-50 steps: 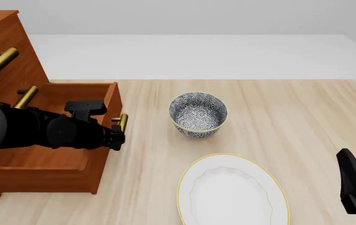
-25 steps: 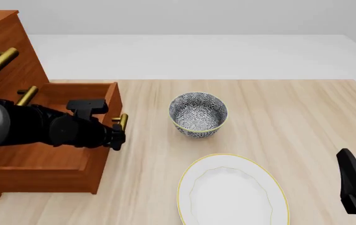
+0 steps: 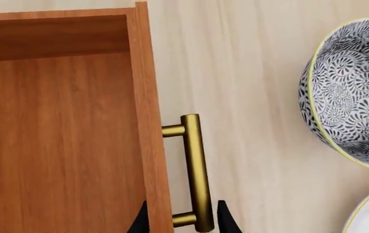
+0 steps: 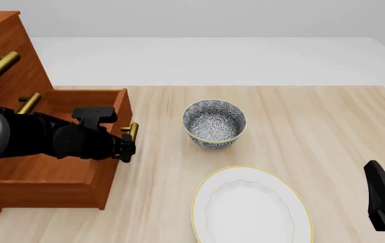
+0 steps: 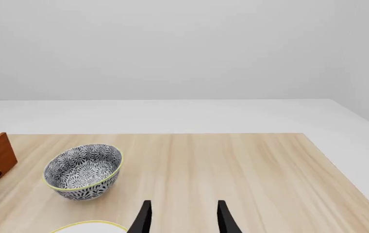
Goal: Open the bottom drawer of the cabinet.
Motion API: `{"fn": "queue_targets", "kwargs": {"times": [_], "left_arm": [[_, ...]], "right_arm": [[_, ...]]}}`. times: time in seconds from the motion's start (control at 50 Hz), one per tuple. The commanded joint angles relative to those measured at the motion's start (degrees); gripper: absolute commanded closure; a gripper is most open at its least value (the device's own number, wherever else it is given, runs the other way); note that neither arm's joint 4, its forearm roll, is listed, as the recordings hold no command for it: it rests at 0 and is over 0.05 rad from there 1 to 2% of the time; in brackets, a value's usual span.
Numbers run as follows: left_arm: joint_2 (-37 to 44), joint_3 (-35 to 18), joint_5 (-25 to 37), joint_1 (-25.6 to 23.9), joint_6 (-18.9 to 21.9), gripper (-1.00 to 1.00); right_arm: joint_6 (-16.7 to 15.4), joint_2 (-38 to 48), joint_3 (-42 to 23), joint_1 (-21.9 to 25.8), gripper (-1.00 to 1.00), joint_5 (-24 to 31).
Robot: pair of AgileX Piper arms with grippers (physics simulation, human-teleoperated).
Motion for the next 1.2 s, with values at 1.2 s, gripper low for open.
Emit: {"fn": "queue_targets", "kwargs": {"times": [1.2], "left_arm": [[-48.4, 1.5, 24.8, -3.1, 4.1, -1.00]], "right_arm": [[0.0, 0.0, 0.0, 0.0, -1.00, 0.0]]}}
